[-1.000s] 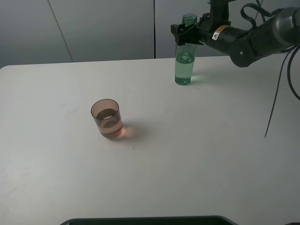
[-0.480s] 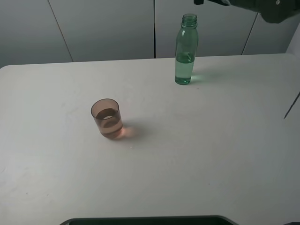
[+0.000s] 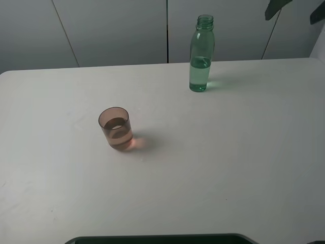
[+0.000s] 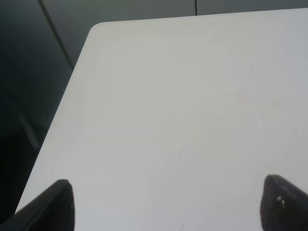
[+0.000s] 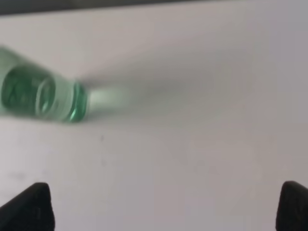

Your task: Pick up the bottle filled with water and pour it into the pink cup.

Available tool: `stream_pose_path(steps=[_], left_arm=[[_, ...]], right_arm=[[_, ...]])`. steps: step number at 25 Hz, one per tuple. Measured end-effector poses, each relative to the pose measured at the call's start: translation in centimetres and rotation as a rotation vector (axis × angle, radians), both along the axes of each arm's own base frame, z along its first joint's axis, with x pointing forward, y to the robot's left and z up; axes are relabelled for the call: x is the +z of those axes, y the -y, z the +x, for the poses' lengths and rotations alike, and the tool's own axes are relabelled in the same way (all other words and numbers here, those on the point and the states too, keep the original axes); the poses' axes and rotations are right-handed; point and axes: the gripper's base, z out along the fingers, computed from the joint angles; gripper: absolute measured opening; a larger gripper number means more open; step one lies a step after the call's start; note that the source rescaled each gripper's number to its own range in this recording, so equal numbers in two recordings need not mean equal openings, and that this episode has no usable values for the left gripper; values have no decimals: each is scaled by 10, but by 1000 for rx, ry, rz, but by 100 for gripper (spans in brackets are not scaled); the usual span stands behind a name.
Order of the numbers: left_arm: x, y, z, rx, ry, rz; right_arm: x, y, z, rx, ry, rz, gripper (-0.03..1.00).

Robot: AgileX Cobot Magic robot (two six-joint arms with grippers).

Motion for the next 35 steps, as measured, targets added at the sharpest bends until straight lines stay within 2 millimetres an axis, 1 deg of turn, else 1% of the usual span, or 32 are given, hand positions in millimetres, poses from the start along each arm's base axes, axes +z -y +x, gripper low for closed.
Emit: stream_pose_path(steps=[3, 6, 9, 13, 17, 21, 24, 25, 27, 32, 35], left_arm=[[0, 0, 0, 0, 0, 0], [0, 0, 0, 0, 0, 0], [0, 0, 0, 0, 0, 0], [0, 0, 0, 0, -1, 0], [0, 0, 0, 0, 0, 0], [0, 0, 0, 0, 0, 0], [0, 0, 0, 0, 0, 0], [0, 0, 0, 0, 0, 0], [0, 0, 0, 1, 0, -2], [0, 0, 0, 1, 0, -2], [0, 0, 0, 1, 0, -2]], right_arm=[[3, -1, -13, 21, -93, 12, 100], [11, 2, -20, -1, -90, 1, 100], [25, 4, -31, -13, -53, -22, 100], [29, 6, -59, -27, -50, -26, 100], [22, 7, -99, -28, -78, -30, 100], [14, 7, -147, -31, -89, -33, 100], [7, 7, -182, -29, -72, -39, 100], [4, 8, -198, -26, -61, -42, 100], [-3, 8, -219, -19, -31, -52, 100], [-22, 9, -264, -3, 58, -69, 100], [-36, 9, -282, 11, 106, -77, 100]])
